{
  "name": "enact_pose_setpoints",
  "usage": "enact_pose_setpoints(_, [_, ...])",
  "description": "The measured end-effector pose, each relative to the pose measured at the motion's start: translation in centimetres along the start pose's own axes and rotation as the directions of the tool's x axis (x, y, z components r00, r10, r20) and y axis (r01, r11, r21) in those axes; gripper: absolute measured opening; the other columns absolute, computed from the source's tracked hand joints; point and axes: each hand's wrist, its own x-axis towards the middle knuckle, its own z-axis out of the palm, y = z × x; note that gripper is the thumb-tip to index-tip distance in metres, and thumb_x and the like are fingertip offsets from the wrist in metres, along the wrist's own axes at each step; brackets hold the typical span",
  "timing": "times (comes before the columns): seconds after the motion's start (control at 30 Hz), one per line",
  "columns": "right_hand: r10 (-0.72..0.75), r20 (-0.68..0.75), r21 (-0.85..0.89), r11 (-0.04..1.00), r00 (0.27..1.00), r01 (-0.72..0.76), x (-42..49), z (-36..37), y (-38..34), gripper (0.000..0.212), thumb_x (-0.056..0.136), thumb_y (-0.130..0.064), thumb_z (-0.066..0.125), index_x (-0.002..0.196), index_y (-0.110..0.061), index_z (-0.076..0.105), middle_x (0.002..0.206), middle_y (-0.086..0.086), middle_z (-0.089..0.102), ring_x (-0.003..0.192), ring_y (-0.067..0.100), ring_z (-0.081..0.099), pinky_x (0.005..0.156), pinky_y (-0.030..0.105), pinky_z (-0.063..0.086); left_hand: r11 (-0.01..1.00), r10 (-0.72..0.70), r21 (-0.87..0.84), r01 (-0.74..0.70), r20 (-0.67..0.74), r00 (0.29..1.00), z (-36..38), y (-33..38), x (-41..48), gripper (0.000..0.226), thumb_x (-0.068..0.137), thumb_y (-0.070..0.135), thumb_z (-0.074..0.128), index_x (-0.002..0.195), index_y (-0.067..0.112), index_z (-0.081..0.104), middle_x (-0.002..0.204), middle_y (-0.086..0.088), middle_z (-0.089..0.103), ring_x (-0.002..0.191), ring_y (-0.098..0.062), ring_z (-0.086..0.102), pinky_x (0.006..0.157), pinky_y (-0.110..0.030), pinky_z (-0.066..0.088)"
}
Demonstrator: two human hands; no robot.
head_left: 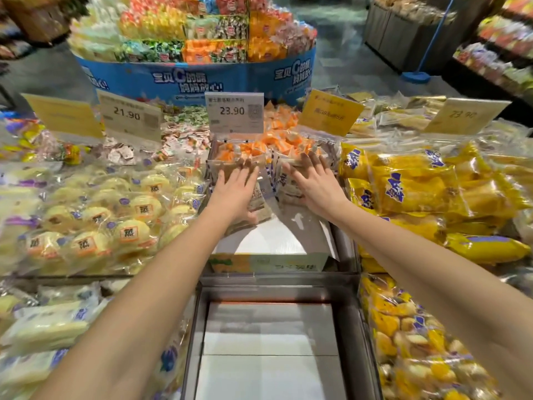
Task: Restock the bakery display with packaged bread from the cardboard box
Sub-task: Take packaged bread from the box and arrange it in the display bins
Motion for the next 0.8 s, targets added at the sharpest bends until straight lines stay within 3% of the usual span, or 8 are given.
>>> enact_pose_setpoints(0.13, [-0.036,-0.046,-0.005,0.999,0.998,0.035,0.1,0.4,0.4,0.082,0.096,-0.004,0.042,0.156,-0.031,-0.007,0.162,0.022,-0.008,0.149,0.038,-0.014,0.118,0.044,-0.012,0.994,0.001,0.111,0.006,-0.061,0.998,0.1,0.0,-0.5,0.117,0.079,0.060,0.069,0.156,0.007,-0.001,0.164,-0.013,0.004,0.152,-0.031,0.004,0.119,-0.057,0.000])
enact_pose_setpoints(0.27, [-0.046,-0.037,-0.010,0.999,0.998,0.046,0.4,0.6,0.6,0.085,0.095,-0.010,0.047,0.155,-0.033,-0.009,0.162,0.020,-0.011,0.149,0.036,-0.014,0.119,0.045,-0.011,0.966,0.013,0.256,0.020,-0.127,0.992,0.4,-0.2,0.1,0.108,0.087,0.049,0.067,0.156,0.011,-0.008,0.164,-0.009,0.006,0.150,-0.028,0.009,0.118,-0.059,0.006])
enact_pose_setpoints(0.4, [-0.055,-0.013,-0.064,0.997,0.998,0.054,1.1,1.4,0.6,0.093,0.093,-0.031,0.059,0.155,-0.032,-0.012,0.163,0.017,-0.007,0.150,0.035,-0.013,0.117,0.046,-0.013,0.969,-0.032,0.235,0.072,-0.173,0.984,1.0,-0.4,1.2,0.108,0.091,0.022,0.066,0.152,0.018,-0.023,0.161,-0.005,0.014,0.146,-0.026,0.018,0.117,-0.057,0.016])
enact_pose_setpoints(0.47, [-0.051,-0.009,-0.072,0.996,0.999,0.050,1.6,1.4,0.5,0.093,0.093,-0.035,0.059,0.155,-0.032,-0.010,0.164,0.016,-0.003,0.150,0.036,-0.011,0.117,0.047,-0.014,0.979,-0.031,0.190,0.067,-0.188,0.982,1.3,-0.7,1.5,0.110,0.091,0.014,0.064,0.151,0.021,-0.028,0.164,-0.004,0.004,0.151,-0.026,0.009,0.116,-0.057,0.019])
enact_pose_setpoints(0.53, [-0.048,-0.004,-0.066,0.997,0.999,0.047,1.8,1.3,0.5,0.090,0.094,-0.031,0.057,0.155,-0.032,-0.009,0.164,0.015,-0.004,0.150,0.036,-0.011,0.116,0.049,-0.015,0.990,-0.011,0.135,0.034,-0.168,0.986,1.3,-1.0,1.8,0.112,0.089,0.009,0.064,0.151,0.024,-0.027,0.165,-0.004,-0.001,0.152,-0.027,0.004,0.116,-0.057,0.019])
enact_pose_setpoints(0.67, [-0.029,0.030,-0.069,0.997,0.999,0.031,1.5,0.5,0.0,0.088,0.096,-0.026,0.052,0.154,-0.032,-0.013,0.163,0.015,-0.012,0.149,0.037,-0.017,0.118,0.052,-0.013,0.994,0.026,0.105,-0.010,-0.154,0.988,0.7,-1.5,1.6,0.115,0.087,0.011,0.069,0.153,0.026,-0.024,0.163,-0.005,0.010,0.150,-0.028,0.012,0.116,-0.057,0.019])
enact_pose_setpoints(0.8, [0.002,0.001,-0.001,1.000,1.000,-0.002,0.2,-1.5,-0.9,0.087,0.096,-0.016,0.052,0.156,-0.028,-0.010,0.163,0.017,-0.011,0.149,0.038,-0.015,0.119,0.055,-0.006,0.991,0.050,0.128,-0.029,-0.167,0.985,-1.0,-0.4,-0.1,0.107,0.084,-0.010,0.052,0.154,0.024,-0.022,0.165,-0.002,-0.011,0.152,-0.027,-0.003,0.121,-0.055,0.007])
